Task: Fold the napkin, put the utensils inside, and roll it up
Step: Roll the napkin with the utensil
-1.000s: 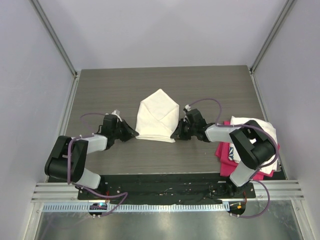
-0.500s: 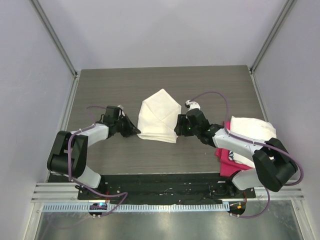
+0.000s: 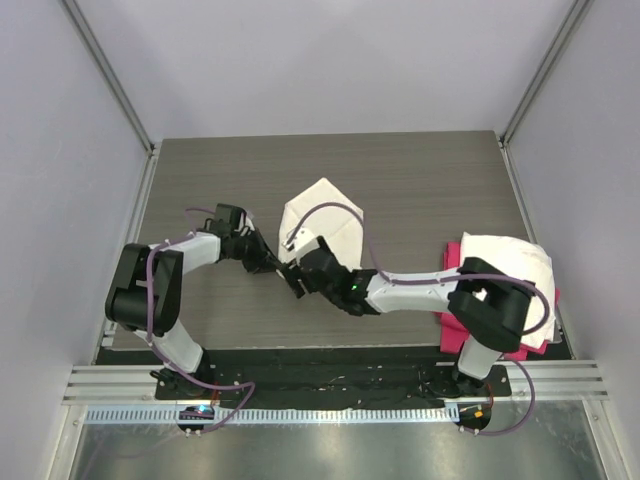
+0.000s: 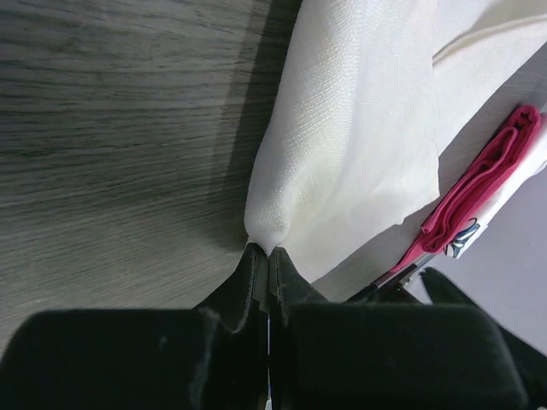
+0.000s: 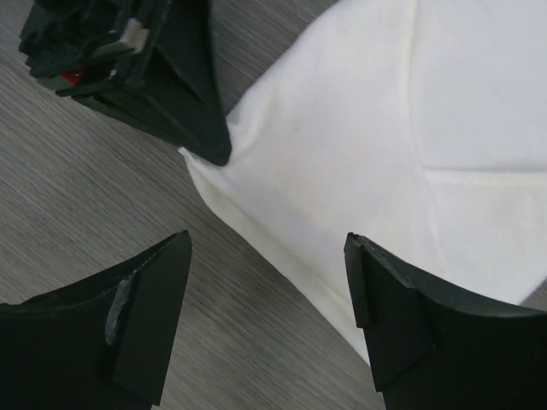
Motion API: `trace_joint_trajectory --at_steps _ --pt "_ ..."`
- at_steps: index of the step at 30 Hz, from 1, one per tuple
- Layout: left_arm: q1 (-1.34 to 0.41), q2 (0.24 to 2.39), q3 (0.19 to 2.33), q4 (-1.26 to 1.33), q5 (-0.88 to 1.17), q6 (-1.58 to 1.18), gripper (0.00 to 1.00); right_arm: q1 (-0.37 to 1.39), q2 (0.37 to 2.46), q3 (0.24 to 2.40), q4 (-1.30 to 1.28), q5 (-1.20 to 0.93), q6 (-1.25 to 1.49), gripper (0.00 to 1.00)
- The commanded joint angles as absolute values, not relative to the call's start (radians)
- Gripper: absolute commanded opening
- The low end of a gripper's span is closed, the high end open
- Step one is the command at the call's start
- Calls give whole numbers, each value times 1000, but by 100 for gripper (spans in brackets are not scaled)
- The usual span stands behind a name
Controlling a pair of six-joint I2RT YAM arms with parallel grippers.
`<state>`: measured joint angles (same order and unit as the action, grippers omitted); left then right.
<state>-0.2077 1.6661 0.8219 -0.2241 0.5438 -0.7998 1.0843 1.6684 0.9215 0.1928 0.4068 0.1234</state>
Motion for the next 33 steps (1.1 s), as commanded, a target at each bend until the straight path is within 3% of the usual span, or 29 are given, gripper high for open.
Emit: trace_joint_trajectory --at_steps 1,23,33 --pt "-173 1678 857 -278 623 -758 0 1153 1764 1023 339 540 9 80" --pt "-134 1680 847 -265 672 -755 0 1223 2123 1132 574 856 -250 77" --pt "-112 1681 847 -268 670 -752 0 1223 2082 1010 609 945 -313 76"
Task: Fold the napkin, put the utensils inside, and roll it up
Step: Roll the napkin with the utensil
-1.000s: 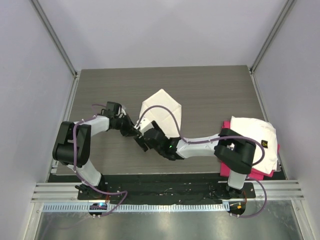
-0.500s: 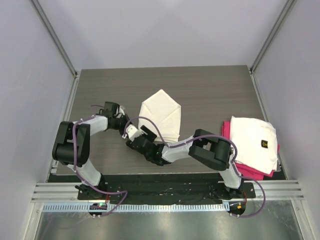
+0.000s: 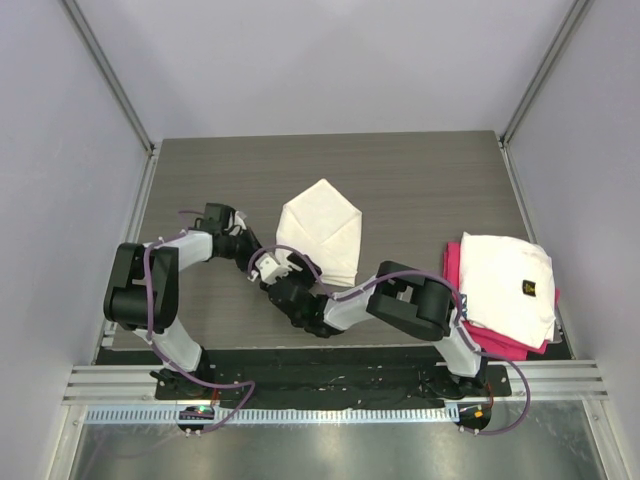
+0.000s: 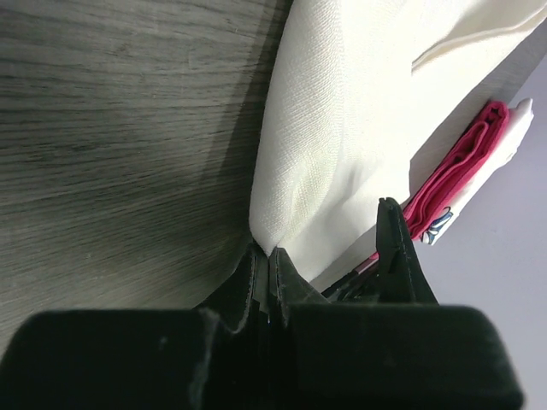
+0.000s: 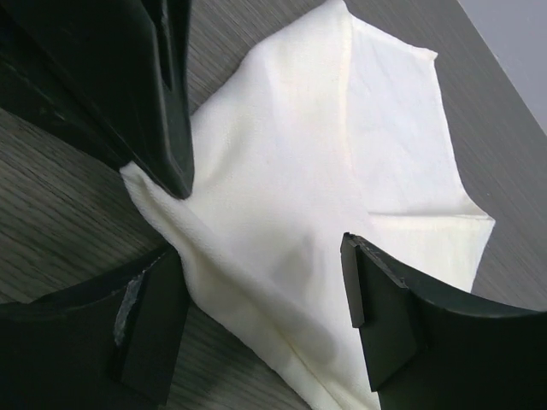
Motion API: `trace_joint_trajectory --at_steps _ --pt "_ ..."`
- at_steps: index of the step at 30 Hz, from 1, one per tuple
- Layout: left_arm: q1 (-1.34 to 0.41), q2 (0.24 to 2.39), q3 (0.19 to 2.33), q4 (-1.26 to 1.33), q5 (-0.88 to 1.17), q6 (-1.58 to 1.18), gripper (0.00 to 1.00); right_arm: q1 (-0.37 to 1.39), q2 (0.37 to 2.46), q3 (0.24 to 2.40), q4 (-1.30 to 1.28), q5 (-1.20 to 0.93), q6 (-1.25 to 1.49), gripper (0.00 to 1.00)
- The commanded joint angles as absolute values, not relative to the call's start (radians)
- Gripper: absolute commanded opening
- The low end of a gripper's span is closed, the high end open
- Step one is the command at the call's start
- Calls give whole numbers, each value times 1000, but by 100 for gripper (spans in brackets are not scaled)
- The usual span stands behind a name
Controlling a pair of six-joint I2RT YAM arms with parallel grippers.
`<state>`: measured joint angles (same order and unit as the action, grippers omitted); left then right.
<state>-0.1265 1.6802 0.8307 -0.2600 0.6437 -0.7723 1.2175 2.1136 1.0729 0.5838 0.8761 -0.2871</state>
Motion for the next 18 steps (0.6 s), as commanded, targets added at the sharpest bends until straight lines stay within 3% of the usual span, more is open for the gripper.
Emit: trace_joint_trajectory --at_steps 1,12,15,18 --pt "-109 1680 847 -270 672 -752 0 1223 2076 999 607 946 -314 77" --pt "-104 1678 850 -273 673 -749 0 1223 2060 884 660 971 -377 73" --pt "-103 1680 850 -276 670 -744 0 1223 2075 884 666 942 -399 66" --pt "-103 1680 851 -281 670 -741 0 1215 2079 884 658 911 -407 51"
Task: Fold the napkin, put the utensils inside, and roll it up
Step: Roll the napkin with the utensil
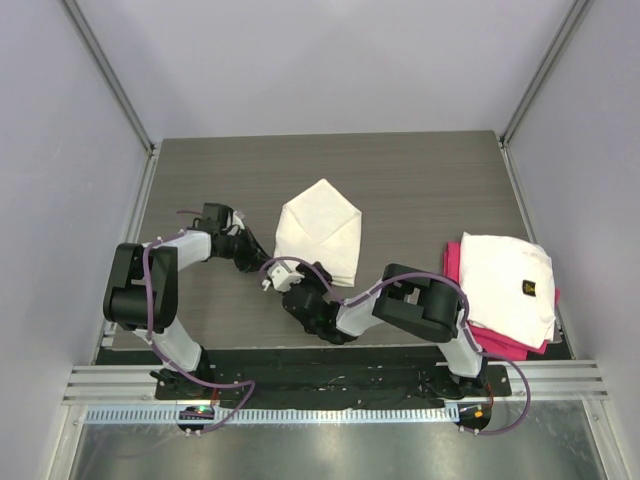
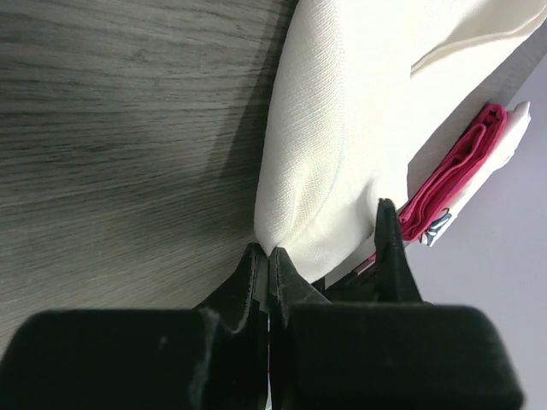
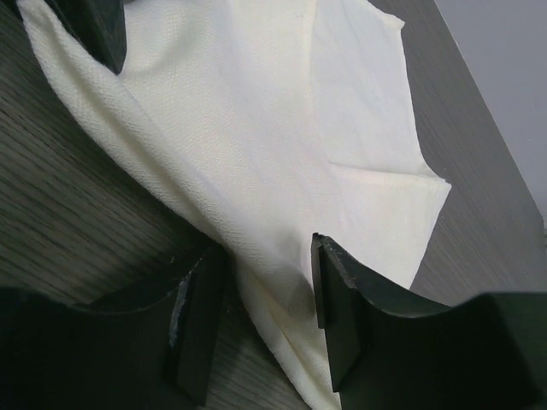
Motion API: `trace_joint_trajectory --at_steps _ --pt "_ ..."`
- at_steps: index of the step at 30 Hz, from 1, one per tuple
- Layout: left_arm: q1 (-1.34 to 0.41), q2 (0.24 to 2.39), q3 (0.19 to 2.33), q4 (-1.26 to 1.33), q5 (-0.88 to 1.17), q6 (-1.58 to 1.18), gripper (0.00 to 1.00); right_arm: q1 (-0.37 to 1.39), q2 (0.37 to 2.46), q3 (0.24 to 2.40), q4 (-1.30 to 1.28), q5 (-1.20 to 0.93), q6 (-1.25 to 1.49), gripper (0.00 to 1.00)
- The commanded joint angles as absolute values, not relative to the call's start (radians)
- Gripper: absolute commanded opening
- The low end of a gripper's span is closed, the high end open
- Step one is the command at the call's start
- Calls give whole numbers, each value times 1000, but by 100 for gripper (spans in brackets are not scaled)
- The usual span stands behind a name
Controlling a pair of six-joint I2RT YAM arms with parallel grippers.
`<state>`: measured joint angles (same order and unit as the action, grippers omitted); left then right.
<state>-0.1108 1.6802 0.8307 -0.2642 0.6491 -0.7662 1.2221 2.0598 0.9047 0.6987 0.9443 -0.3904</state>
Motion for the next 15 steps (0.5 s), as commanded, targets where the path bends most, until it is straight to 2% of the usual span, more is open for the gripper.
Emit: trace_joint_trajectory --at_steps 1,4,6,8,10,12,13,14,15 --pt "-103 1680 853 -284 667 -739 0 1207 2077 887 643 879 -403 45" --pt "-103 1677 854 -285 667 -732 0 1193 2059 896 583 795 -380 36" --pt "-103 1677 856 -285 664 -729 0 1189 2046 897 542 755 -365 25" --pt "-103 1672 861 -291 660 -723 6 1183 2027 910 476 697 -351 14" --pt "-103 1664 871 -307 635 -709 19 1172 2014 923 425 666 -324 8" --pt "-103 1649 879 -319 591 -700 37 1163 1994 948 341 620 -289 1" --pt "-103 1641 893 -342 568 -693 45 1160 1988 957 312 612 -276 1" --pt "-100 1628 900 -360 543 -671 58 1152 1977 980 249 576 -264 1" --pt "-97 1621 910 -377 522 -661 61 1147 1959 991 217 552 -252 1"
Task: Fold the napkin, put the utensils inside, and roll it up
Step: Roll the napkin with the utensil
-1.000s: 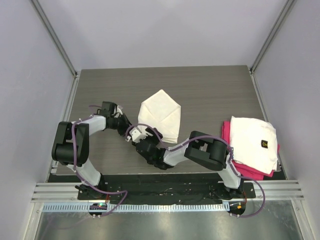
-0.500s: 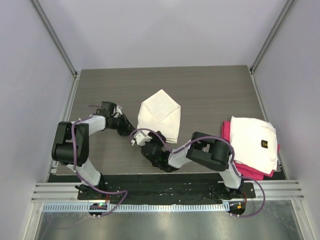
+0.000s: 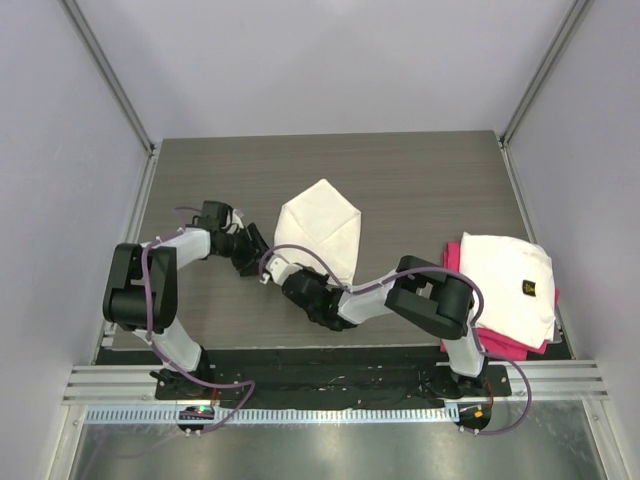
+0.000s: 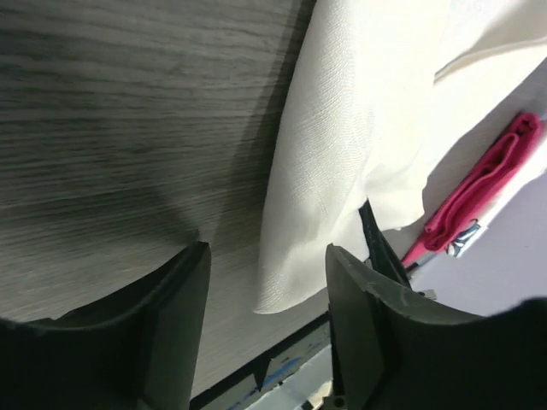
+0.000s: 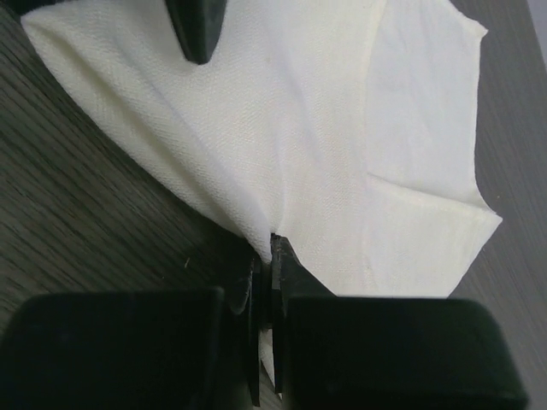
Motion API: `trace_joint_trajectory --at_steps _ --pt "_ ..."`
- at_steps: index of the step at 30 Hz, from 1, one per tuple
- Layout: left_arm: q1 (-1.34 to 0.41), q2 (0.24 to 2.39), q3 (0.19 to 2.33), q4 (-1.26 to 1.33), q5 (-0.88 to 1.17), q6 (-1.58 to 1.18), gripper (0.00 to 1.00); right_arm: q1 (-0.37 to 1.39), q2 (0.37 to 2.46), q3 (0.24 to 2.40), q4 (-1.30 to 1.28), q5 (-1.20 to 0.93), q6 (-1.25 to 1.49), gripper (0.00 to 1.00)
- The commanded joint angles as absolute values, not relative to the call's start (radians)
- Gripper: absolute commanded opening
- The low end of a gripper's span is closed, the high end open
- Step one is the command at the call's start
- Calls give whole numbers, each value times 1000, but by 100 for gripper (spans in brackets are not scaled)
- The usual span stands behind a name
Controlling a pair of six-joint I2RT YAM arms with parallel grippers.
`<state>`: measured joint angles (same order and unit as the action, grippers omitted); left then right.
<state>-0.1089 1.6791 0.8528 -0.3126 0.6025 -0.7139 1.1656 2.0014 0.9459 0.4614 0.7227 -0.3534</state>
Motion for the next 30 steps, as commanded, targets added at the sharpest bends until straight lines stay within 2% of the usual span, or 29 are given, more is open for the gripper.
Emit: trace_joint_trajectory --at_steps 1,2,7,11,18,25,30 --pt "-92 1614 923 -394 479 -651 65 1140 1950 1005 184 526 -227 1" --pt "-80 1605 925 -408 466 -649 70 1129 1942 1040 111 482 -212 1" --pt "-66 1468 872 -374 313 -701 75 1065 1919 1179 -145 290 -115 1" --pt "-66 1367 749 -218 232 -773 76 977 1910 1273 -284 42 -72 1" --pt "-107 1187 594 -48 135 -713 76 873 1968 1471 -507 -285 -17 1" --pt "-210 1043 516 -28 60 -660 77 798 2109 1650 -684 -495 31 1" --pt "-238 940 439 -29 55 -678 77 764 2210 1706 -735 -560 61 1"
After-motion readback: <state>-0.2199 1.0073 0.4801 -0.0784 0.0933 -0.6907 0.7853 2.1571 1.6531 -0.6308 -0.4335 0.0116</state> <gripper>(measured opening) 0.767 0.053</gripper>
